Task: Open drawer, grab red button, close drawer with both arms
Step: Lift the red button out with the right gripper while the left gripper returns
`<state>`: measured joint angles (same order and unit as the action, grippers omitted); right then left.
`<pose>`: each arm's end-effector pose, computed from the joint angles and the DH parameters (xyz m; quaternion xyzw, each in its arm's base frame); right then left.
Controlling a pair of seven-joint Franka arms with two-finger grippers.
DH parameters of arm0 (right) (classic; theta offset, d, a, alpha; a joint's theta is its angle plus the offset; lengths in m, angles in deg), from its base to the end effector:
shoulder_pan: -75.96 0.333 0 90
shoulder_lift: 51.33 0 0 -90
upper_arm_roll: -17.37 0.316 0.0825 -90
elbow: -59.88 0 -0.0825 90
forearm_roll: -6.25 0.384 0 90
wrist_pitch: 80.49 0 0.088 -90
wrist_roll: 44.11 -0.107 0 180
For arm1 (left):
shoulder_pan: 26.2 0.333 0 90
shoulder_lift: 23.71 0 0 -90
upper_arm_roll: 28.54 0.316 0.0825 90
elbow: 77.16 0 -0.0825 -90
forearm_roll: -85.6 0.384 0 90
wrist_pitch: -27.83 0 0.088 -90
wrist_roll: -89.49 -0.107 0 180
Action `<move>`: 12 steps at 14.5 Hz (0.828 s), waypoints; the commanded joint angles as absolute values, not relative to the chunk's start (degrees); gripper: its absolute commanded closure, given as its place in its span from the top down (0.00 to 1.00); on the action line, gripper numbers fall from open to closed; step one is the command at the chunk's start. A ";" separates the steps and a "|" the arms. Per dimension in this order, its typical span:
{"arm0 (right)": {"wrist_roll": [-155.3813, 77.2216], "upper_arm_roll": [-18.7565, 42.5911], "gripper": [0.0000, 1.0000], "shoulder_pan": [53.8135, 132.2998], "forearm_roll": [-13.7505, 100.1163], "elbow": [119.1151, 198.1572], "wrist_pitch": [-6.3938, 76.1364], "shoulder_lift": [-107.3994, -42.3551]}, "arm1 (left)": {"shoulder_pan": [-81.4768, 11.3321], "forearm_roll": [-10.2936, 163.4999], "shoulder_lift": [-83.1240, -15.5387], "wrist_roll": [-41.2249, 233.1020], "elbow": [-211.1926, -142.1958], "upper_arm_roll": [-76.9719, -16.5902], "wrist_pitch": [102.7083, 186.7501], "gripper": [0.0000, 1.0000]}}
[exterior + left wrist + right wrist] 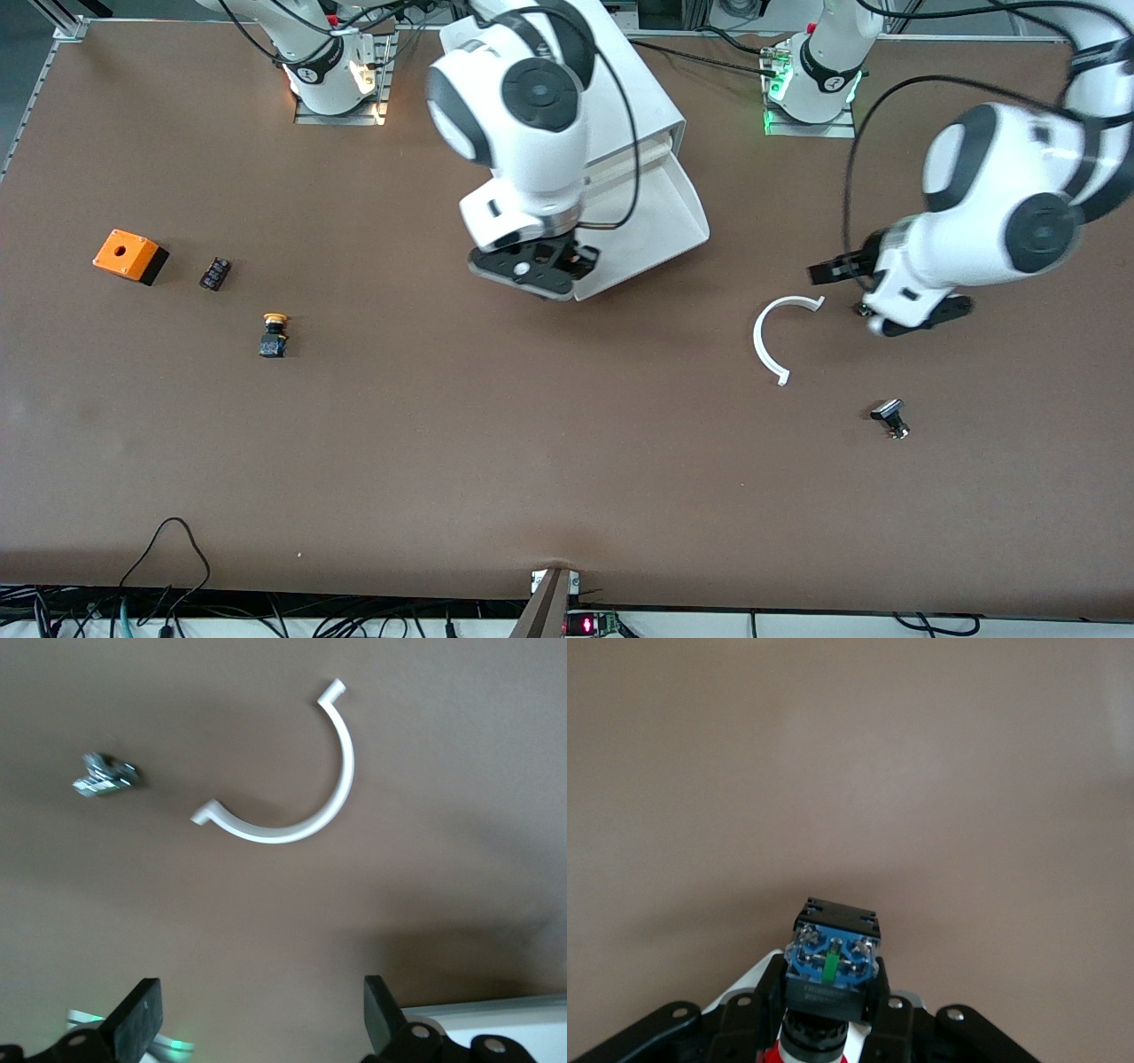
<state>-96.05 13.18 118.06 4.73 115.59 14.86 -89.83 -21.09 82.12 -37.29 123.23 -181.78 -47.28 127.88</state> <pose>0.5742 0.4672 0.4788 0.9929 -0.1128 0.0330 0.0177 0.5660 -0.1333 0.3904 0.9696 0.1803 -0.1656 0.0001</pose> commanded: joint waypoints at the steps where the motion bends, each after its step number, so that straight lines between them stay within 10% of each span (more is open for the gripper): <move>1: -82.04 13.76 0.00 111.67 7.55 121.65 15.05 -85.61 | -21.19 83.40 -38.64 128.07 -184.02 -51.55 133.53 1.00; 12: -42.98 13.76 0.00 91.26 8.71 159.70 45.70 -78.21 | -31.37 84.01 -45.94 141.93 -188.43 -53.59 154.83 1.00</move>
